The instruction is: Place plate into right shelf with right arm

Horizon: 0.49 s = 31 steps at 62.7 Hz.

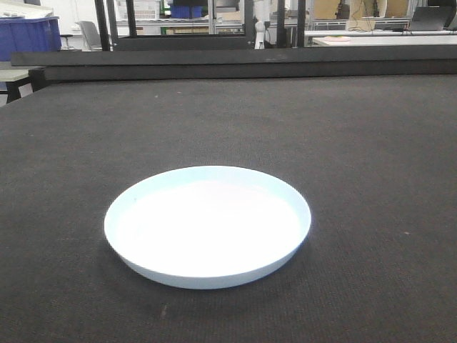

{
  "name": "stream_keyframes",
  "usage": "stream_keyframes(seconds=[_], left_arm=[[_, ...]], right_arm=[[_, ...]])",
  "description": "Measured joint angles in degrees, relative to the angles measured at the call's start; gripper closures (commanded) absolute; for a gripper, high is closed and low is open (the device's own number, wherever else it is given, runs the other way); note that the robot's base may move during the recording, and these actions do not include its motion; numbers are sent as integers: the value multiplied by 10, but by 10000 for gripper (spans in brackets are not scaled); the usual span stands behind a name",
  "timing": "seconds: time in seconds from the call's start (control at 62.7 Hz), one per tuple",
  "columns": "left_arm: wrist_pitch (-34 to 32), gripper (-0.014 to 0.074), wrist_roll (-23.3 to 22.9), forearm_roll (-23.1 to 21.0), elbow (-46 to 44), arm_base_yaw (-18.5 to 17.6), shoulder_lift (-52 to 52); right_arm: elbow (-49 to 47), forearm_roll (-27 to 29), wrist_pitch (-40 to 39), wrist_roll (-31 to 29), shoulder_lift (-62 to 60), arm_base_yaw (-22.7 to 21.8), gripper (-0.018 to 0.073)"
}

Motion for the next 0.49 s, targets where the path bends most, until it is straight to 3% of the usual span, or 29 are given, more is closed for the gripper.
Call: stream_keyframes(seconds=[0.495], left_arm=[[0,643,0,0,0,0,0]], right_arm=[[0,0,-2,0,0,0,503]])
